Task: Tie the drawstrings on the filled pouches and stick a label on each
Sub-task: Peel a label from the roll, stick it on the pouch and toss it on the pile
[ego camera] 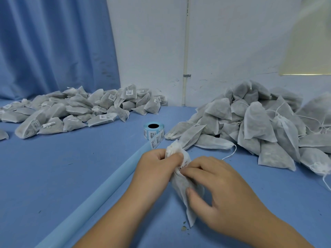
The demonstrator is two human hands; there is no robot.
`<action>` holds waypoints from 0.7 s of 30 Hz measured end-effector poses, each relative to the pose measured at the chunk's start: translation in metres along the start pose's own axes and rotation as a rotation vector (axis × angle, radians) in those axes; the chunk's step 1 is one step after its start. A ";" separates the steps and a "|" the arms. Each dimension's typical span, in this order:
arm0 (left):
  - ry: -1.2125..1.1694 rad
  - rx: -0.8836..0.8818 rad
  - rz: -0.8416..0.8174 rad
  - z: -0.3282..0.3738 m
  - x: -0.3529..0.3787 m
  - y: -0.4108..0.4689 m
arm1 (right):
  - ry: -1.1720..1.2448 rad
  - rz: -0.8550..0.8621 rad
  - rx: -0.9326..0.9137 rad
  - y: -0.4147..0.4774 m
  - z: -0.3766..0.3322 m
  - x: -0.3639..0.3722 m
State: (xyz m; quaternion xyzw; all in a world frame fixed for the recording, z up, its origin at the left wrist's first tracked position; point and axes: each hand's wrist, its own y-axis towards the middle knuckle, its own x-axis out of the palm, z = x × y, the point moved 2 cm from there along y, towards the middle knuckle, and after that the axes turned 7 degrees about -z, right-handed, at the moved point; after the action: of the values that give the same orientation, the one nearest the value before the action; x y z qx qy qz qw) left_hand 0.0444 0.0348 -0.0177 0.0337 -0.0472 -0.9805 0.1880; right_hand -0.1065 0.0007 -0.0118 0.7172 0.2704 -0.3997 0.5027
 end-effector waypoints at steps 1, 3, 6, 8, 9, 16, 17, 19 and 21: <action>-0.014 0.004 -0.003 0.000 -0.001 0.001 | 0.090 0.000 0.027 -0.001 0.001 0.001; -0.026 0.004 -0.042 0.000 -0.002 0.001 | 0.332 0.081 0.158 0.001 0.003 0.003; -0.033 -0.026 -0.174 0.001 0.001 -0.001 | 0.460 0.253 0.412 0.002 0.015 0.006; -0.083 -0.031 -0.224 0.003 0.003 -0.002 | 0.724 0.227 0.570 0.001 0.023 0.006; -0.102 -0.025 -0.244 0.004 0.004 -0.002 | 0.898 0.191 0.612 0.001 0.025 0.006; -0.003 -0.079 -0.404 0.000 0.010 -0.007 | 1.245 0.246 0.693 0.001 0.023 0.004; -0.021 -0.077 -0.416 -0.001 0.008 -0.006 | 1.302 0.235 0.711 0.002 0.022 0.006; -0.079 -0.059 -0.435 0.001 0.004 -0.005 | 1.398 0.202 0.743 0.004 0.022 0.009; -0.144 -0.046 -0.424 0.004 0.002 -0.004 | 1.429 0.141 0.763 0.009 0.023 0.013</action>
State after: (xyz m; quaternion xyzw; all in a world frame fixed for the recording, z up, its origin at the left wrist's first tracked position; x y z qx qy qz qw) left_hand 0.0407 0.0378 -0.0142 -0.0316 -0.0301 -0.9987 -0.0257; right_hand -0.0992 -0.0244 -0.0217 0.9365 0.3252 0.1227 -0.0466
